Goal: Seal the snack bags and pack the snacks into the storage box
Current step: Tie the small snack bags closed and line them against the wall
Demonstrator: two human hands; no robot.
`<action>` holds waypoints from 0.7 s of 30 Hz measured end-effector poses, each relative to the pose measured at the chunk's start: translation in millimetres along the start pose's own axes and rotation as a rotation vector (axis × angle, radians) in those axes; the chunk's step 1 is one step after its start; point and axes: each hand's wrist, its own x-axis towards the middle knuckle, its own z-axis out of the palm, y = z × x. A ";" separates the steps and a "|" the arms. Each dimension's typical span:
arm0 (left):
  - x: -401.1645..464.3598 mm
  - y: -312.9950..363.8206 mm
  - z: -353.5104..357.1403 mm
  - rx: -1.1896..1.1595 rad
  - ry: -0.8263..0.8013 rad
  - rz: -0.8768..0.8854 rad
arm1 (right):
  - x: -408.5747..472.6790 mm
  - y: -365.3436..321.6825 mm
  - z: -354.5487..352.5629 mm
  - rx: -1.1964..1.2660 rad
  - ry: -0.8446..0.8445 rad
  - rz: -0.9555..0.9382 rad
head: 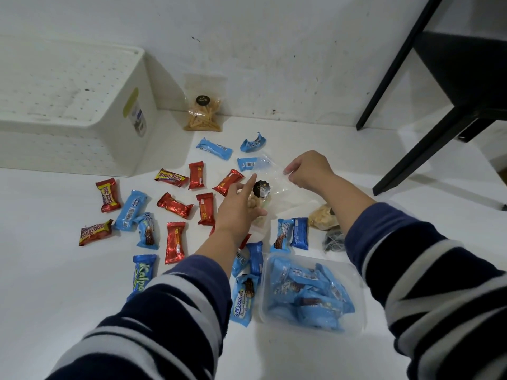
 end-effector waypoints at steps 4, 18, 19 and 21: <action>-3.0 2.3 1.4 0.002 0.014 -0.019 | -1.3 -3.4 -3.2 0.032 -0.016 -0.052; -8.6 3.3 2.4 0.079 -0.050 -0.033 | -5.6 -5.8 7.1 0.086 0.014 -0.041; -9.2 4.1 2.7 0.075 -0.052 -0.033 | -5.5 -7.0 8.6 0.087 0.026 -0.050; -9.7 4.7 3.4 0.082 -0.048 -0.033 | -5.5 -9.3 11.9 0.069 0.057 -0.064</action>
